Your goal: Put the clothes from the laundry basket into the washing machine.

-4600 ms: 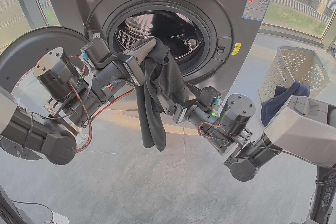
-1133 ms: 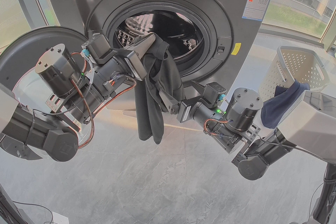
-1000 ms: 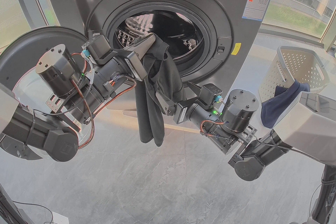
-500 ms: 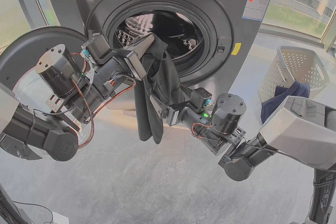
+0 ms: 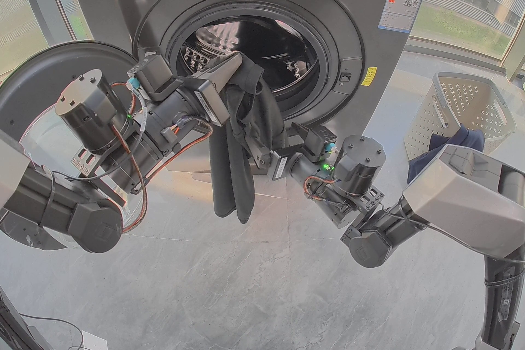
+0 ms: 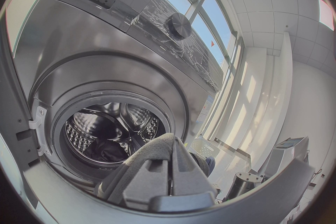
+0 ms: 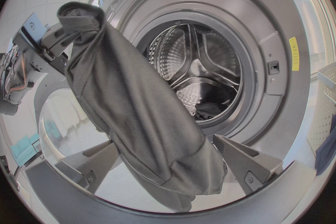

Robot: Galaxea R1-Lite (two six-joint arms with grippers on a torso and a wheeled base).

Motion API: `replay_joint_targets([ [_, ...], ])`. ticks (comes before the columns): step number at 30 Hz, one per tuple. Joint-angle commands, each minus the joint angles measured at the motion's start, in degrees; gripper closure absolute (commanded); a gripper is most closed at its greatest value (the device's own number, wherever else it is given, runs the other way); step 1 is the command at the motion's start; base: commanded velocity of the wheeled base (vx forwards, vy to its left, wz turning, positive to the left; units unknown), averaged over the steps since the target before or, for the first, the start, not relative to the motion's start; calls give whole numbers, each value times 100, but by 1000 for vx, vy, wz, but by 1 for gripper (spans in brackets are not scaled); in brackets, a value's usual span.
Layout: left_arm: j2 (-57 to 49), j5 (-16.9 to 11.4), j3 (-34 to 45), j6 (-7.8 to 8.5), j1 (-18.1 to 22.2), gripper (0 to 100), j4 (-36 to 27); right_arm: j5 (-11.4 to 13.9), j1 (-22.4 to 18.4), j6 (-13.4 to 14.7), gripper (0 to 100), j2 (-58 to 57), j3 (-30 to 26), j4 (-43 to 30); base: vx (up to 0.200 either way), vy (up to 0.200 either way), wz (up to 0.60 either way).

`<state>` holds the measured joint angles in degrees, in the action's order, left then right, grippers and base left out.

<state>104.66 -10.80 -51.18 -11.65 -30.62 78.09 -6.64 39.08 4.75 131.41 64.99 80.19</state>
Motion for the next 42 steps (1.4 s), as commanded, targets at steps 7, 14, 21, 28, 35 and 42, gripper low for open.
replay_joint_targets([
  [7, -7, -10, -6, 5, -5, 100, 4, 40, -604, -71, 0, -520, -373, 14, 0, 0, 0],
  [14, -7, -10, -15, 5, -14, 100, -5, 32, -577, -62, 0, -397, -355, 23, 0, 0, 0],
  [21, -24, -10, -24, -4, -14, 100, -13, -4, -164, -71, 0, 376, 163, -21, 0, 0, 0],
  [28, -51, -1, -15, -4, -5, 100, -13, -4, -164, -98, 0, 763, 568, -39, 0, 0, 0],
  [35, -42, -1, -42, -4, -5, 100, -13, -12, -199, -106, 0, 789, 743, -47, 0, 0, 0],
  [42, 2, -1, -42, -4, 30, 100, 22, -21, -278, -98, 0, 332, 840, -82, 0, 0, 0],
])
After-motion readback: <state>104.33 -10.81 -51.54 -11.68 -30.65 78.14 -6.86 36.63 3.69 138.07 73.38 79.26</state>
